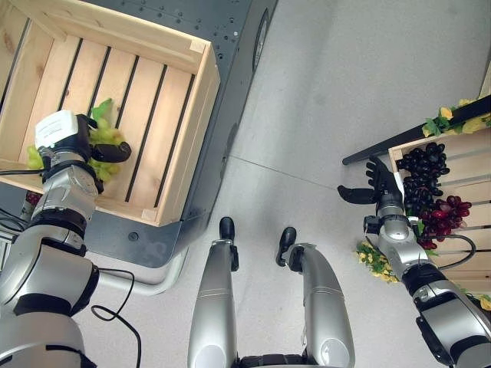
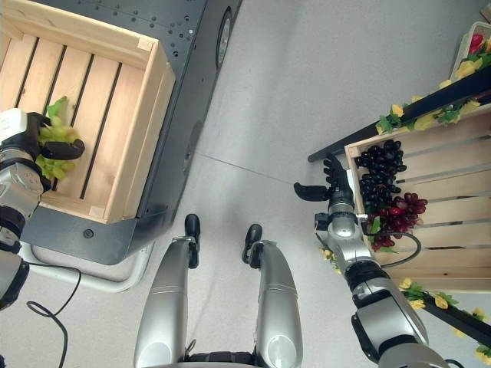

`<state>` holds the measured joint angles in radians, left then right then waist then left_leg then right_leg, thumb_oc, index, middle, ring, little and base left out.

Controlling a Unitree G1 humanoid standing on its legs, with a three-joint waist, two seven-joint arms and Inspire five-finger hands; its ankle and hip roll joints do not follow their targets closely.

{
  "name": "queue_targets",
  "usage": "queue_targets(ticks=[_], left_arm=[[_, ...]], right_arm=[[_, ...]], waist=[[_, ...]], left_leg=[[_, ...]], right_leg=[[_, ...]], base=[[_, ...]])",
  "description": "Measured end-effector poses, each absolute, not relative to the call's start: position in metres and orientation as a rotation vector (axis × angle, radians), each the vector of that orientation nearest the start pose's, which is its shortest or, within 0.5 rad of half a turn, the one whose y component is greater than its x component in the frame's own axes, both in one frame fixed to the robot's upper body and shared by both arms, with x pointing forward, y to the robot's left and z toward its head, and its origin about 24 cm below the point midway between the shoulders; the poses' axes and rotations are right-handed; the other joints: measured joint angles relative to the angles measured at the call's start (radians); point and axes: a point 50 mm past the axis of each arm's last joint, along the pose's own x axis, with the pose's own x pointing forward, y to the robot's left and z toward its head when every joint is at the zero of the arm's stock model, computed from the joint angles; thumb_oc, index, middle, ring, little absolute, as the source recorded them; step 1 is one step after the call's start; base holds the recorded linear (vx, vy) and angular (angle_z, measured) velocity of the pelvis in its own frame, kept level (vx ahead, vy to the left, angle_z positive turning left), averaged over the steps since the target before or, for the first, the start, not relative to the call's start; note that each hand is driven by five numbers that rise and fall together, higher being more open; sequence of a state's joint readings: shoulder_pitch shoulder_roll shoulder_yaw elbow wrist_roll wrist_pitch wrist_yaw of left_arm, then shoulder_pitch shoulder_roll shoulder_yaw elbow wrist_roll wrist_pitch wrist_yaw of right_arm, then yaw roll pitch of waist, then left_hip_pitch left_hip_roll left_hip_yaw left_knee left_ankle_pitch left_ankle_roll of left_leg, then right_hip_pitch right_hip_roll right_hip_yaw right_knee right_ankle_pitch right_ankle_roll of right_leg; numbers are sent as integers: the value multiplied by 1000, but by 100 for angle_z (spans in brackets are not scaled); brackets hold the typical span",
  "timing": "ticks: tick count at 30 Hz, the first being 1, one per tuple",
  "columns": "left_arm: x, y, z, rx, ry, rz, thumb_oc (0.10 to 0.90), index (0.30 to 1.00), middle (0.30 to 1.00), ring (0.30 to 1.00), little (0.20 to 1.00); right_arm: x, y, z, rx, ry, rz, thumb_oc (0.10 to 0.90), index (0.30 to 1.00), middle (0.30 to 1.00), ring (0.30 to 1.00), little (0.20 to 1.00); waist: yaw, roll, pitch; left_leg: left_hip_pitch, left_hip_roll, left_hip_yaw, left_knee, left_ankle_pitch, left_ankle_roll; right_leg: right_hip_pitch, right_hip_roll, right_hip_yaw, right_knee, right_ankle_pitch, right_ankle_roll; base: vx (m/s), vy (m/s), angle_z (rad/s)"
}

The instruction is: Pick up the fruits from the basket on one side to the basket on the other side

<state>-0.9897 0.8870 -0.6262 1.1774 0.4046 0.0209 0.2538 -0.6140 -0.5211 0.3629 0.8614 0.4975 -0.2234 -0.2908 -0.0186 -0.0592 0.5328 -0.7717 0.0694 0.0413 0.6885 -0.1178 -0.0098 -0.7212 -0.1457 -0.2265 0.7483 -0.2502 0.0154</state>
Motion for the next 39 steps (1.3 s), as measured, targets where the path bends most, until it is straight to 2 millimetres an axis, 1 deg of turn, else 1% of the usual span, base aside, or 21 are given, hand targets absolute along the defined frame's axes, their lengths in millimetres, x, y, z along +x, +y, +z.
queue_targets(ticks=[2, 4, 6, 8, 13, 17, 18, 19, 20, 22, 26, 27, 28, 29, 31, 32, 33, 34, 36, 38, 39], left_arm=[[362, 353, 178, 1755, 231, 351, 400, 300, 300, 300, 300], [363, 349, 176, 1907, 222, 298, 400, 300, 300, 300, 300], [365, 345, 174, 2041, 211, 245, 400, 300, 300, 300, 300], [366, 342, 173, 2129, 206, 214, 400, 300, 300, 300, 300], [365, 341, 168, 2222, 222, 169, 400, 300, 300, 300, 300], [364, 341, 166, 2212, 226, 167, 400, 300, 300, 300, 300], [364, 342, 166, 2182, 226, 177, 400, 300, 300, 300, 300], [363, 343, 166, 2080, 223, 219, 400, 300, 300, 300, 300], [363, 344, 166, 2021, 221, 241, 400, 300, 300, 300, 300], [361, 346, 166, 1848, 211, 305, 400, 300, 300, 300, 300], [350, 360, 161, 1326, 183, 498, 400, 300, 300, 300, 300], [348, 362, 160, 1264, 180, 515, 400, 300, 300, 300, 300], [345, 366, 159, 1112, 159, 555, 400, 300, 300, 300, 300], [343, 368, 158, 1061, 158, 570, 400, 300, 300, 300, 300], [338, 373, 156, 854, 135, 623, 400, 300, 300, 300, 300], [336, 375, 158, 724, 118, 647, 400, 300, 300, 300, 300], [336, 376, 158, 664, 108, 655, 400, 300, 300, 300, 300], [335, 376, 158, 542, 85, 664, 400, 300, 300, 300, 300], [335, 375, 157, 432, 62, 659, 400, 300, 300, 300, 300], [339, 366, 154, 312, 35, 624, 400, 300, 300, 300, 300], [340, 363, 153, 280, 27, 612, 400, 300, 300, 300, 300]], right_arm=[[352, -248, 69, -186, 47, -287, 800, 900, 900, 900, 900], [352, -250, 68, -187, 52, -296, 800, 900, 900, 900, 900], [352, -253, 66, -167, 63, -307, 800, 900, 900, 900, 900], [351, -256, 64, -166, 72, -315, 800, 900, 900, 900, 900], [350, -257, 62, -161, 78, -320, 800, 900, 900, 900, 900], [350, -257, 62, -160, 77, -316, 800, 900, 900, 900, 900], [350, -257, 62, -160, 77, -316, 800, 900, 900, 900, 900], [350, -257, 62, -160, 77, -316, 800, 900, 900, 900, 900], [350, -257, 62, -160, 78, -317, 800, 900, 900, 900, 900], [349, -257, 61, -159, 80, -316, 800, 900, 900, 900, 900], [342, -257, 51, -157, 103, -311, 800, 900, 900, 900, 900], [340, -257, 48, -156, 108, -307, 800, 900, 900, 900, 900], [337, -254, 45, -148, 109, -297, 800, 900, 900, 900, 900], [335, -253, 43, -146, 111, -293, 800, 900, 900, 900, 900], [331, -249, 40, -141, 109, -286, 800, 900, 900, 900, 900], [330, -247, 38, -136, 108, -284, 800, 900, 900, 900, 900], [329, -247, 38, -131, 109, -286, 800, 900, 900, 900, 900], [328, -245, 36, -125, 112, -286, 800, 900, 900, 900, 900], [327, -244, 34, -127, 117, -283, 800, 900, 900, 900, 900], [324, -245, 31, -115, 123, -295, 800, 900, 900, 900, 900], [324, -245, 31, -118, 125, -299, 800, 900, 900, 900, 900]], waist=[[-6, 0, 0], [-10, -1, 0], [-10, -1, 0], [-14, -1, 0], [-18, -1, -1], [-18, 0, -1], [-18, 0, -1], [-18, 0, -1], [-17, 0, -1], [-14, 1, 0], [-6, 1, 0], [-4, 1, 0], [-2, 1, 0], [-1, 1, 0], [5, 1, 0], [7, 1, 0], [9, 1, 0], [11, 1, 0], [12, 1, 0], [18, 2, 0], [18, 2, 0]], left_leg=[[1, 0, 6, 2, -2, 4], [6, 0, 15, 2, -4, 7], [15, 0, 25, 0, -5, 9], [18, 0, 28, -1, -6, 10], [28, 0, 29, -4, -5, 9], [31, 0, 30, -6, -5, 9], [32, 0, 30, -6, -5, 9], [32, 0, 31, -7, -5, 9], [33, -1, 32, -8, -5, 9], [35, -1, 32, -9, -5, 8], [60, -6, 29, -28, 0, 2], [67, -6, 28, -33, 1, 1], [81, -6, 25, -43, 3, -3], [88, -6, 24, -47, 4, -4], [103, -6, 21, -56, 6, -7], [104, -6, 18, -60, 8, -10], [104, -5, 17, -61, 10, -11], [104, -4, 15, -63, 13, -14], [106, -4, 14, -65, 14, -16], [106, -4, 13, -67, 16, -18], [106, -4, 13, -67, 16, -18]], right_leg=[[0, -1, 6, 0, 3, 4], [0, -1, 15, -1, 5, 8], [2, -2, 26, -1, 7, 10], [3, -4, 26, -1, 8, 9], [11, -4, 26, 0, 8, 8], [12, -4, 26, 0, 8, 8], [12, -5, 26, 0, 8, 7], [12, -6, 26, 0, 7, 7], [12, -6, 26, 1, 7, 7], [13, -7, 26, 4, 6, 6], [32, -8, 25, 2, 4, 3], [39, -8, 24, -1, 4, 1], [54, -7, 22, -10, 3, 0], [60, -6, 21, -13, 2, -1], [72, -7, 19, -14, -4, -10], [72, -5, 19, -13, -5, -12], [72, -4, 18, -13, -5, -12], [71, -3, 17, -11, -5, -11], [72, -2, 16, -10, -5, -11], [72, -1, 14, -10, -5, -12], [72, -1, 14, -10, -5, -12]], base=[[3, 8, -5], [4, 4, -10], [1, -1, -12], [-8, -12, -6], [0, 0, 0], [0, 0, 0], [0, 0, 0], [0, 0, 0], [4, -36, 1], [1, -41, 1], [9, -45, 2], [23, -40, 5], [18, -26, 4], [21, -23, 4], [20, -14, 5], [20, -10, 4], [21, -11, 5], [0, 0, 0], [0, 0, 0], [0, 0, 0], [0, 0, 0]])
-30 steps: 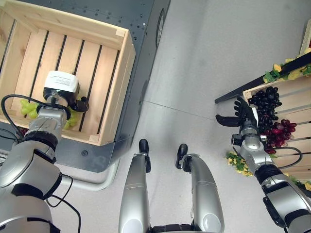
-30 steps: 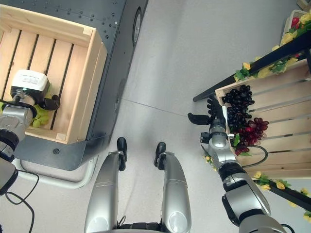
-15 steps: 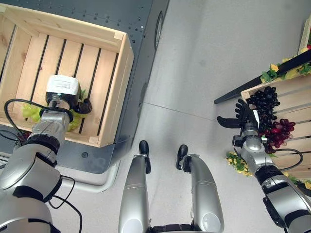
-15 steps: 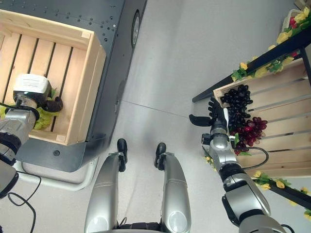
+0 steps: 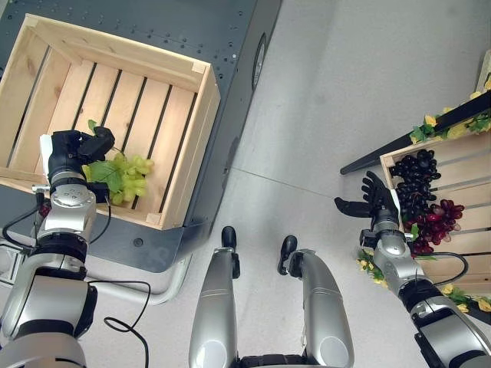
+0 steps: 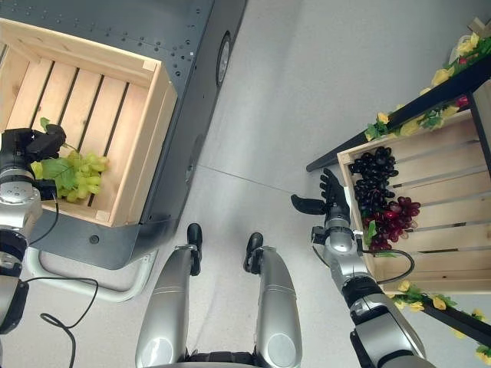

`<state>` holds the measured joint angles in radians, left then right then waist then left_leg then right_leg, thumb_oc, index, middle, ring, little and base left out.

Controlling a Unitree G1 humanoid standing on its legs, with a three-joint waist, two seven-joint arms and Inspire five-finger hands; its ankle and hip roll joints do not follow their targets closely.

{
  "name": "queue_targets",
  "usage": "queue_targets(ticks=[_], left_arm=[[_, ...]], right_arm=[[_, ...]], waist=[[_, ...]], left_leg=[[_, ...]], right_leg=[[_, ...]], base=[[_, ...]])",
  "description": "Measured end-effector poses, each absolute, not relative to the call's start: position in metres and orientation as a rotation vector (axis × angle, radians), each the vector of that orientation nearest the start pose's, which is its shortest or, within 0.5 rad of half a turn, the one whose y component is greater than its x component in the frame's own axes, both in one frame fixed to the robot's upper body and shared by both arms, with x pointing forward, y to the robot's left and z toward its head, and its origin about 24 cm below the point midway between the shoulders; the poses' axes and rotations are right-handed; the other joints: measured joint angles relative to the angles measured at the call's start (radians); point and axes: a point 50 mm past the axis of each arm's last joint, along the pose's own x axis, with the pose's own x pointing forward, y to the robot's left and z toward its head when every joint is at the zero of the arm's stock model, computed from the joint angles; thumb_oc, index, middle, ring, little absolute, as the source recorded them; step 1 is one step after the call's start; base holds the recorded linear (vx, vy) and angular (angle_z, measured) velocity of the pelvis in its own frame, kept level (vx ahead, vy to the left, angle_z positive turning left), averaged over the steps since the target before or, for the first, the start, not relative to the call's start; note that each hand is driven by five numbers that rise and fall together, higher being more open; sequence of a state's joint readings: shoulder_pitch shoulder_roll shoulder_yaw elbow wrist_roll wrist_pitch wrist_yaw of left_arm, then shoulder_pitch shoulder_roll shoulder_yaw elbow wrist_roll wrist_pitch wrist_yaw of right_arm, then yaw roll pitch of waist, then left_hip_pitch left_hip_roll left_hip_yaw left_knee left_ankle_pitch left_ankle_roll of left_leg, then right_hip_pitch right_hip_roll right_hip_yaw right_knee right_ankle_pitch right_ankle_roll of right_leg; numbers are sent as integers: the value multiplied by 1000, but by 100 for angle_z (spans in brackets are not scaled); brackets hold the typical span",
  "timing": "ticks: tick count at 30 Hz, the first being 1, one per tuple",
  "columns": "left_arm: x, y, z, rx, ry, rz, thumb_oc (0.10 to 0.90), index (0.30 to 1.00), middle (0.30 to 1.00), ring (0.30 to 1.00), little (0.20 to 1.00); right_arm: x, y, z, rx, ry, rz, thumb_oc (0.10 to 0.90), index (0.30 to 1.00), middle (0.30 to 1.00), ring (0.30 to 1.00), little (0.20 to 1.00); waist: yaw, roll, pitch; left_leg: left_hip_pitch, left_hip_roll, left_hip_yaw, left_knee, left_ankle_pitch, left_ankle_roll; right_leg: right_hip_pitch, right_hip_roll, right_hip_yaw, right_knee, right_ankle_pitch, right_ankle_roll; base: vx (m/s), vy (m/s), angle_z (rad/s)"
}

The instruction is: Pick up the fruits from the basket on one side to the basket on the other side

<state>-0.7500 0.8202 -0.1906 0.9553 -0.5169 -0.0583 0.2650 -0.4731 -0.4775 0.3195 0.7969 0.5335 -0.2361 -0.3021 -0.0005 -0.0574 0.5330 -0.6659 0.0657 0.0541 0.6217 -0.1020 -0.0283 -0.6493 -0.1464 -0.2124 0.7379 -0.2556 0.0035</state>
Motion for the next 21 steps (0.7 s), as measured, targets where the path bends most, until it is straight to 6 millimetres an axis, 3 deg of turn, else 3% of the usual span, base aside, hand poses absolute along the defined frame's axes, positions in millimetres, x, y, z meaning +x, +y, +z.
queue_targets(ticks=[9, 10, 18, 21], left_arm=[[349, 345, 155, 169, -47, 524, 400, 300, 300, 300, 300], [349, 344, 157, 180, -53, 521, 800, 900, 900, 900, 900], [347, 347, 160, 595, -20, 513, 800, 900, 900, 900, 900], [344, 353, 160, 881, 12, 520, 800, 900, 900, 900, 900]], right_arm=[[323, -245, 28, -135, 140, -299, 800, 900, 900, 900, 900], [323, -245, 28, -135, 141, -300, 800, 900, 900, 900, 900], [322, -245, 27, -136, 146, -300, 800, 900, 900, 900, 900], [322, -246, 27, -136, 147, -301, 800, 900, 900, 900, 900]], waist=[[-9, 0, 0], [-9, 0, 0], [-11, 1, 1], [-11, 2, 1]], left_leg=[[11, 0, 1, 0, 0, 0], [11, 0, 1, 0, 0, 0], [16, 1, 4, 0, 0, 0], [17, 1, 5, 0, 0, 0]], right_leg=[[10, 1, 0, 0, 0, 0], [10, 1, 0, 0, 0, 0], [13, 1, 3, 0, 0, 0], [13, 0, 4, 0, 0, 0]], base=[[0, 0, 0], [0, 0, 0], [0, 0, 0], [0, 0, 0]])
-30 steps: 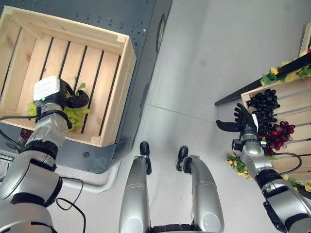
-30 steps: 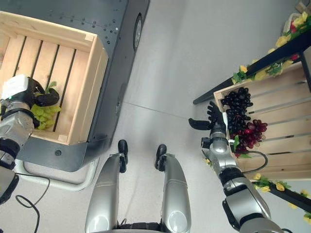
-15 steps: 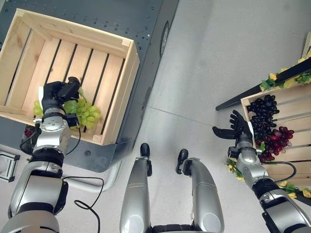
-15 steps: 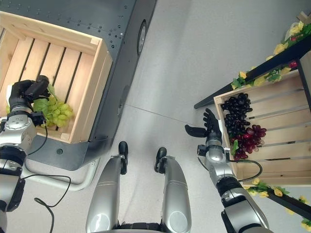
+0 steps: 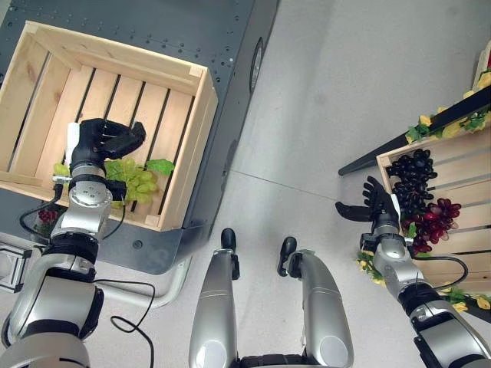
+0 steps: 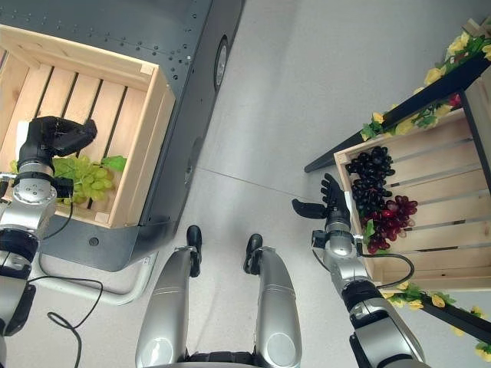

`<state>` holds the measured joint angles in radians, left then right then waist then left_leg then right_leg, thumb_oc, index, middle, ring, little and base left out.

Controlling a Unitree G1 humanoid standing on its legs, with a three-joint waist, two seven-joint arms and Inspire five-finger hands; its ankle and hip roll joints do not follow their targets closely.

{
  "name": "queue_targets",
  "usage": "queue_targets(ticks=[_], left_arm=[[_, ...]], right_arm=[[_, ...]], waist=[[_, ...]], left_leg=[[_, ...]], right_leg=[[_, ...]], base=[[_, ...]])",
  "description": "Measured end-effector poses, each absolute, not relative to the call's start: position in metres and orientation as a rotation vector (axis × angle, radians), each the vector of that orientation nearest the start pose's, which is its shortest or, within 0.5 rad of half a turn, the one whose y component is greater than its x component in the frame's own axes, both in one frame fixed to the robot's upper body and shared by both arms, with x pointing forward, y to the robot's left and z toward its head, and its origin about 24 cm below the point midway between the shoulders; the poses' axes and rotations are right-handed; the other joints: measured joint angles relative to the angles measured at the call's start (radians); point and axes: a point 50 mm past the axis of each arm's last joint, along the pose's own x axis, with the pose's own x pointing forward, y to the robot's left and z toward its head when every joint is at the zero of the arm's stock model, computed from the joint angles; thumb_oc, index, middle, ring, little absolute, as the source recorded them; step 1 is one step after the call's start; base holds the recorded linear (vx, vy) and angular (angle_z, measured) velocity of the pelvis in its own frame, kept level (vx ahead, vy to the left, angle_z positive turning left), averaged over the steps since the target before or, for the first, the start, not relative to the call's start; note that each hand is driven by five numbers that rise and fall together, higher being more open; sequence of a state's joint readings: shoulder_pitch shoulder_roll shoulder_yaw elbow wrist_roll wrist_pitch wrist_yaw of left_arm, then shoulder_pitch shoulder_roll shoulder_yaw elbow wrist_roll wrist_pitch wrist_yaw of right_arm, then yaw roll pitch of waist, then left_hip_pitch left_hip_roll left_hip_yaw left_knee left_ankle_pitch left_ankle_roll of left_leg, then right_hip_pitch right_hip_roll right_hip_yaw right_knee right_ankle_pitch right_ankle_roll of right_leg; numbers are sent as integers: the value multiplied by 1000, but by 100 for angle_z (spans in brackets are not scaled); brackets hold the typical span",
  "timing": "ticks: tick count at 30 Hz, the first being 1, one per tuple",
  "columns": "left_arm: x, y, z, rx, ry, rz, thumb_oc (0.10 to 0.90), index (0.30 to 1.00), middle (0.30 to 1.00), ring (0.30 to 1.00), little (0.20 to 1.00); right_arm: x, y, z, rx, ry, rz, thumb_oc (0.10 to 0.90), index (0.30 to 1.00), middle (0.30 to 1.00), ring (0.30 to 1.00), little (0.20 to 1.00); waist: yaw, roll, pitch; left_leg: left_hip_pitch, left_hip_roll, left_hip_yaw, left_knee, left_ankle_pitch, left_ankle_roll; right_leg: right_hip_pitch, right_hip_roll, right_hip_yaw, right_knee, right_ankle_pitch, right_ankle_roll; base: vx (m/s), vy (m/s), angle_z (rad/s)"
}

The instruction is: Pick up the fruits from the basket on one side to the basket on the other side

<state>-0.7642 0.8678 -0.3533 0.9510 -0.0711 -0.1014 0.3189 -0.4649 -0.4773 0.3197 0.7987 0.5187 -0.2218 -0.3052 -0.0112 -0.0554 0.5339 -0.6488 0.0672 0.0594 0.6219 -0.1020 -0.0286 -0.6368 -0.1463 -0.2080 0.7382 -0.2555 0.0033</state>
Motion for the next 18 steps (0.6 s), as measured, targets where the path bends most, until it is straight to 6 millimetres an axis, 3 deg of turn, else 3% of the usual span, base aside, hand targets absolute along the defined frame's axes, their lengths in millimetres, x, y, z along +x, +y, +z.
queue_targets(ticks=[11, 14, 18], left_arm=[[332, 372, 176, 1611, 29, 545, 800, 900, 900, 900, 900], [333, 369, 175, 1735, 19, 492, 800, 900, 900, 900, 900], [334, 365, 174, 1774, 16, 426, 800, 900, 900, 900, 900]], right_arm=[[319, -251, 22, -144, 169, -319, 800, 900, 900, 900, 900], [319, -253, 22, -150, 171, -324, 800, 900, 900, 900, 900], [318, -259, 21, -162, 183, -331, 800, 900, 900, 900, 900]], waist=[[7, 10, 1], [19, 21, 0], [30, 27, 0]], left_leg=[[0, 0, 2, -5, 1, -1], [1, 0, 6, -9, 1, -2], [2, -1, 8, -13, 2, -3]], right_leg=[[-3, -3, 1, 0, -1, -2], [-7, -6, 1, 0, -2, -3], [-8, -8, 0, 3, -4, -5]], base=[[0, 0, 0], [-2, 12, -1], [0, 0, 0]])
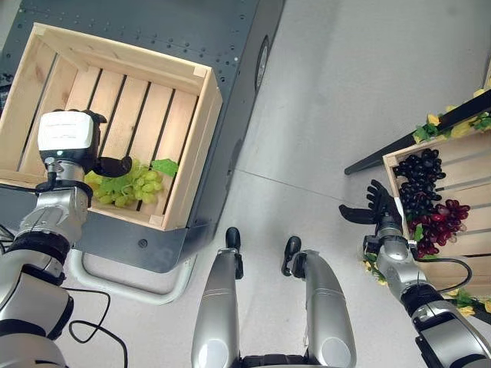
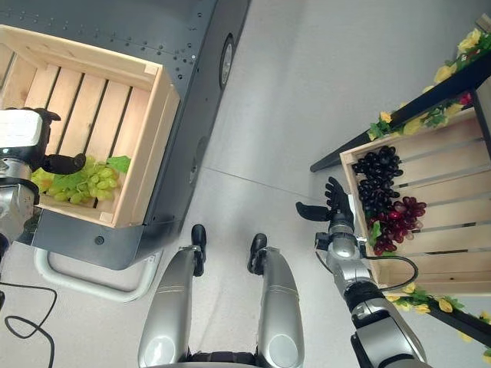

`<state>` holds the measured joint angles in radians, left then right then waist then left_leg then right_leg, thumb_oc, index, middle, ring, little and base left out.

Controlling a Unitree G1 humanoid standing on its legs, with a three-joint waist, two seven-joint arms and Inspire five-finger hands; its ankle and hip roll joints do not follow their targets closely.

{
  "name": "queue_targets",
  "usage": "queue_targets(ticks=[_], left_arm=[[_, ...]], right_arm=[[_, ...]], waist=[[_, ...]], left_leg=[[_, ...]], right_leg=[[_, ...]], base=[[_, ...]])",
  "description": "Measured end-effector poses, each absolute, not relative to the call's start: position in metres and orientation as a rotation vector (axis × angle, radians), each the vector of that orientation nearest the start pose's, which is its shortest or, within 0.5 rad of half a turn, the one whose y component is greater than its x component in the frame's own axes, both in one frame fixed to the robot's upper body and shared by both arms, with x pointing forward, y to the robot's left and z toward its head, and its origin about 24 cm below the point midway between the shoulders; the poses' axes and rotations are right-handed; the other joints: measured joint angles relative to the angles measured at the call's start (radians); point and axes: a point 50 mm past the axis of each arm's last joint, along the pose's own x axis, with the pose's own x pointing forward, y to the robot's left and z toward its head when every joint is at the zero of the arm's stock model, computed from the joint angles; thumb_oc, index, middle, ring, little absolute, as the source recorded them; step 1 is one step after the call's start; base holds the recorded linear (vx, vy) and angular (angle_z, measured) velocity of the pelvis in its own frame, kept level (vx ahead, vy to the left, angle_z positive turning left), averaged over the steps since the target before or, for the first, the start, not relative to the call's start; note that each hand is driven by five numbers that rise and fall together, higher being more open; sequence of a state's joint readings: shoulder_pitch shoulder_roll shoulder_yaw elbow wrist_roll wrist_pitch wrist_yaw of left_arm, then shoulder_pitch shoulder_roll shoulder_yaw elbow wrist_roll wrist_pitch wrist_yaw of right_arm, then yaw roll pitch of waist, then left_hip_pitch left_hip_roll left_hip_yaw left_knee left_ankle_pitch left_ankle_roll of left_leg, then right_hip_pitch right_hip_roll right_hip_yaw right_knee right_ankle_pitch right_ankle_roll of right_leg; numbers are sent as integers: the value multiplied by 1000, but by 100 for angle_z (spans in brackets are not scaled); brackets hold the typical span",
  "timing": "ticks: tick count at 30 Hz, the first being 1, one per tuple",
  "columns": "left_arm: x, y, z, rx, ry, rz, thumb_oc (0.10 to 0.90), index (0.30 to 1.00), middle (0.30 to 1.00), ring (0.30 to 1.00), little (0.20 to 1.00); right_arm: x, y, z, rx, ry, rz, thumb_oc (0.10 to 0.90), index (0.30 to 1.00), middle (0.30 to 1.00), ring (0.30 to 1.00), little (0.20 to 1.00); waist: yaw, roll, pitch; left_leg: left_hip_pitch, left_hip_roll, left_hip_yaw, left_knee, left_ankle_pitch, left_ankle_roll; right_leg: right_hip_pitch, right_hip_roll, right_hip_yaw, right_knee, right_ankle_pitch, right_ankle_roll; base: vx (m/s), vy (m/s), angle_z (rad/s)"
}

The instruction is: Pick up the fruits from the basket on one side to the basket on the other side

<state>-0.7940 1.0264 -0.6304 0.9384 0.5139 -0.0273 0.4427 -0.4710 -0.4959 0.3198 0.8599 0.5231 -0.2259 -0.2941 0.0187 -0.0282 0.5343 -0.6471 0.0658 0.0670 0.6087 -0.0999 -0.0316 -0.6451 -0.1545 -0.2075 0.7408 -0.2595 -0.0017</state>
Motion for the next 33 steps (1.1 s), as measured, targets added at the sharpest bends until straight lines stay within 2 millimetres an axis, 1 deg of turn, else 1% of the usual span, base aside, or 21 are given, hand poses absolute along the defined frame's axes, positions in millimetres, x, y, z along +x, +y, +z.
queue_targets(ticks=[3, 5, 6, 8, 11, 17, 21, 24, 28, 33], left_arm=[[334, 364, 173, 1713, 38, 346, 800, 900, 900, 900, 900], [334, 359, 172, 1665, 37, 258, 800, 900, 900, 900, 900], [334, 357, 171, 1654, 37, 232, 800, 900, 900, 900, 900], [333, 352, 169, 1651, 48, 121, 800, 900, 900, 900, 900], [333, 349, 165, 1645, 84, 43, 800, 900, 900, 900, 900], [332, 349, 162, 1577, 118, 12, 800, 900, 900, 900, 900], [330, 351, 160, 1565, 117, 6, 800, 900, 900, 900, 900], [328, 353, 159, 1612, 138, -10, 800, 900, 900, 900, 900], [325, 359, 157, 1777, 190, -52, 800, 900, 900, 900, 900], [326, 361, 156, 1927, 203, -49, 800, 900, 900, 900, 900]], right_arm=[[319, -262, 23, -168, 178, -335, 800, 900, 900, 900, 900], [318, -263, 23, -171, 178, -336, 800, 900, 900, 900, 900], [318, -262, 24, -170, 177, -335, 800, 900, 900, 900, 900], [317, -263, 23, -170, 179, -337, 800, 900, 900, 900, 900], [316, -265, 22, -173, 182, -338, 800, 900, 900, 900, 900], [312, -273, 21, -170, 190, -358, 800, 900, 900, 900, 900], [310, -277, 21, -166, 191, -373, 800, 900, 900, 900, 900], [310, -278, 21, -168, 192, -374, 800, 900, 900, 900, 900], [311, -277, 22, -168, 189, -366, 800, 900, 900, 900, 900], [313, -277, 24, -167, 184, -349, 800, 900, 900, 900, 900]], waist=[[0, 0, 0], [2, 0, 0], [2, 0, 0], [3, 2, 0], [3, 5, 0], [5, 8, 0], [9, 8, 0], [12, 8, 0], [9, 8, 0], [9, 10, 0]], left_leg=[[3, -1, 0, -4, 2, -2], [7, -4, 0, -13, 7, -2], [9, -4, 1, -16, 8, -3], [11, -6, 1, -27, 15, -5], [12, -6, 1, -29, 16, -6], [12, -6, 1, -28, 16, -7], [14, -6, 1, -27, 16, -6], [15, -6, 1, -28, 16, -7], [14, -6, 1, -28, 16, -6], [13, -5, 1, -27, 16, -7]], right_leg=[[0, -1, 0, 1, -1, -1], [0, -4, 0, 1, -2, -2], [0, -5, 0, 1, -2, -3], [-1, -6, 0, -1, -2, -4], [-3, -6, 0, -1, -3, -5], [-3, -5, -1, -2, -3, -5], [0, -5, -1, -4, -3, -5], [1, -6, -2, -4, -3, -5], [1, -6, -2, -4, -3, -5], [0, -5, -3, -6, -3, -5]], base=[[0, 0, 0], [0, 0, 0], [0, 0, 0], [0, 0, 0], [0, 0, 0], [0, 0, 0], [0, 0, 0], [0, 0, 0], [0, 0, 0], [0, 0, 0]])
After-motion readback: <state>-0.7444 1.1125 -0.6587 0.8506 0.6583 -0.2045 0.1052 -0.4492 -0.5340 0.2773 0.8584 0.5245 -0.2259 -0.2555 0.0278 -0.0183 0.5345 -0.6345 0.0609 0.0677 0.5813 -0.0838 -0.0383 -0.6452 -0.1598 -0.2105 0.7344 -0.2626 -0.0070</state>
